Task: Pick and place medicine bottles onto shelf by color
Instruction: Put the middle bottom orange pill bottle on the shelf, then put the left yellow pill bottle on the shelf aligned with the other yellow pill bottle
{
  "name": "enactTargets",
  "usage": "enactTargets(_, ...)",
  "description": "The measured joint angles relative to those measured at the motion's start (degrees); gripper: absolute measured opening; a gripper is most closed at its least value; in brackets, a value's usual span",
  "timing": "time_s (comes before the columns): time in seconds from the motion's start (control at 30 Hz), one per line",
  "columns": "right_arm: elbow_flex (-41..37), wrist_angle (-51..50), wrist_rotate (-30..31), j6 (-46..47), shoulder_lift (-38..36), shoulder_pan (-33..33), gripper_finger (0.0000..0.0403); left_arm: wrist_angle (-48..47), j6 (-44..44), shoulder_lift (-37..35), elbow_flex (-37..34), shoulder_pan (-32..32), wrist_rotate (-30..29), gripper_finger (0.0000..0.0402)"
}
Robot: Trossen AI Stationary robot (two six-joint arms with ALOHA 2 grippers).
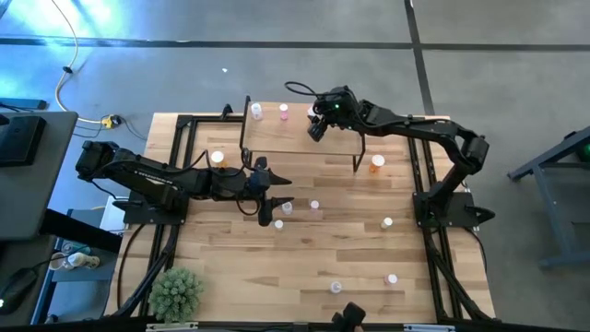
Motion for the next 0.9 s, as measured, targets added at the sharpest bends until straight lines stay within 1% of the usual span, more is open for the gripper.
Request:
enactTargets(0.23, 0.7, -0.9, 0.0, 0.0, 0.0, 0.0, 0.0263, 0.0, 0.0, 0.0, 0.0, 0.0, 0.0, 0.0225)
enactTargets(0.33, 2.4, -2.2, 0.0, 0.0, 0.0, 0.0, 0.0273, 0.0, 0.0, 0.0, 0.0, 0.0, 0.0, 0.0225)
enactTargets(0.43, 4.7, -5.5, 0.0, 0.0, 0.0, 0.0, 0.0276, 0.0, 0.0, 0.0, 0.0, 0.0, 0.0, 0.0225)
enactTargets(0.6, 10.6, -14.2, -0.2, 0.9, 0.0, 0.0, 0.0277, 0.0, 0.8, 0.0, 0.0, 0.0, 0.0, 0.0225)
enactTargets(0.77, 16.3, -27.8, -3.1, 0.0, 0.0, 1.2, 0.0277, 0.0, 1.7, 0.0, 0.0, 0.0, -0.1, 0.0225)
enactTargets(0.9, 16.1, -33.5, -4.2, -0.4, -1.5, 3.3, 0.0277, 0.0, 2.1, 0.0, 0.0, 0.0, -0.2, 0.0225)
